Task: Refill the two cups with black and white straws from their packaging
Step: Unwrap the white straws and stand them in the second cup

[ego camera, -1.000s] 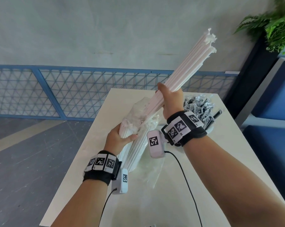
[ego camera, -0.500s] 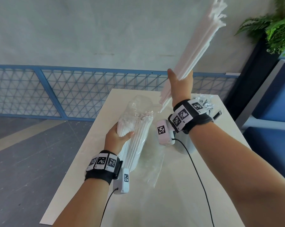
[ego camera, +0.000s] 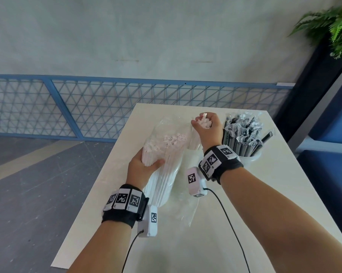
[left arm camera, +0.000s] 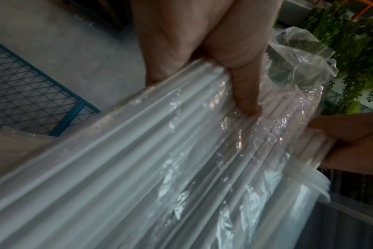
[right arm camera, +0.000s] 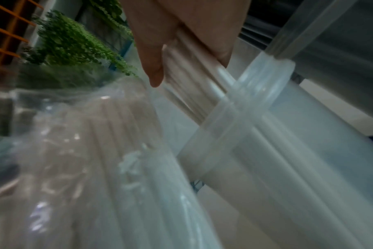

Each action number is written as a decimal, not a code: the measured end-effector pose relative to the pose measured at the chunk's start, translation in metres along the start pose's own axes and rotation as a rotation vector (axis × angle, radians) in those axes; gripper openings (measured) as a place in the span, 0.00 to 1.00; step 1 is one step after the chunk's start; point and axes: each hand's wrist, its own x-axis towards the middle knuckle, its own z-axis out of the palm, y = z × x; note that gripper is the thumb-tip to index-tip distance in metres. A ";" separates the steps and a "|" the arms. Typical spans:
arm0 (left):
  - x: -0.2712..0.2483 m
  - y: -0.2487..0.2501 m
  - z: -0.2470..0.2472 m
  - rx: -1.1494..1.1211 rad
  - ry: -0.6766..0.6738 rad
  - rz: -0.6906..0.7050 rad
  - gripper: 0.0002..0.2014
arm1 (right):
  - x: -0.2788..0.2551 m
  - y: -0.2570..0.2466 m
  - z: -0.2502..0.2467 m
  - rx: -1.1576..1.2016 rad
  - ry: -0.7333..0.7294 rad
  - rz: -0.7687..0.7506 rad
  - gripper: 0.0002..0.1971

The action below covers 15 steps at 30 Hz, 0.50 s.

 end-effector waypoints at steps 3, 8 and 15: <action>-0.001 0.000 -0.001 -0.024 -0.001 0.008 0.20 | -0.010 -0.016 -0.002 -0.103 0.103 -0.206 0.20; 0.000 0.005 -0.005 -0.146 0.024 -0.009 0.20 | -0.062 -0.032 -0.004 -0.107 -0.069 -0.348 0.26; -0.009 -0.002 -0.007 -0.285 -0.125 -0.051 0.29 | -0.094 0.012 0.002 -0.100 -0.507 -0.036 0.45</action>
